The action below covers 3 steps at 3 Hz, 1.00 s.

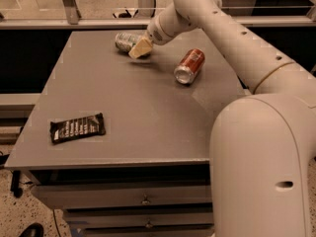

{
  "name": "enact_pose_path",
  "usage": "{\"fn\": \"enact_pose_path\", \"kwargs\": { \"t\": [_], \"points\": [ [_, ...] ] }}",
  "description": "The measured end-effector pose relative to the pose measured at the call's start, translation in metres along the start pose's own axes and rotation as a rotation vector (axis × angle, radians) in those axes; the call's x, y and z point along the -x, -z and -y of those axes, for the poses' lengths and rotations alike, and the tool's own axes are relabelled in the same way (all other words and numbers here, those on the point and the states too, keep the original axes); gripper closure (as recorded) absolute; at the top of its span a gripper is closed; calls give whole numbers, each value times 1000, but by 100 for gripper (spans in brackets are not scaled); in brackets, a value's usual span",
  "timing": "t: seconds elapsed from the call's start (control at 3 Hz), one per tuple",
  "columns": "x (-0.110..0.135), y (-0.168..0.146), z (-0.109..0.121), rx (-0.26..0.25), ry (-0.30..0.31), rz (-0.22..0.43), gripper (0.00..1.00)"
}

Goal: Move 7up can near rxbar chocolate

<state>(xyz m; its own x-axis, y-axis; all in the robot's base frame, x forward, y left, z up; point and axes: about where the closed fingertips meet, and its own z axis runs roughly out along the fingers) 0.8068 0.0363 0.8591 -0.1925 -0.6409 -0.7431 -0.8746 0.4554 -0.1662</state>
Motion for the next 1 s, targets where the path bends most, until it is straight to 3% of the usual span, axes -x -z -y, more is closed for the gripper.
{"fn": "enact_pose_path", "kwargs": {
  "t": [0.33, 0.67, 1.0],
  "points": [
    [-3, 5, -10, 24, 8, 3, 57],
    [5, 22, -32, 62, 59, 30, 80],
    [20, 58, -61, 120, 137, 86, 100]
  ]
}}
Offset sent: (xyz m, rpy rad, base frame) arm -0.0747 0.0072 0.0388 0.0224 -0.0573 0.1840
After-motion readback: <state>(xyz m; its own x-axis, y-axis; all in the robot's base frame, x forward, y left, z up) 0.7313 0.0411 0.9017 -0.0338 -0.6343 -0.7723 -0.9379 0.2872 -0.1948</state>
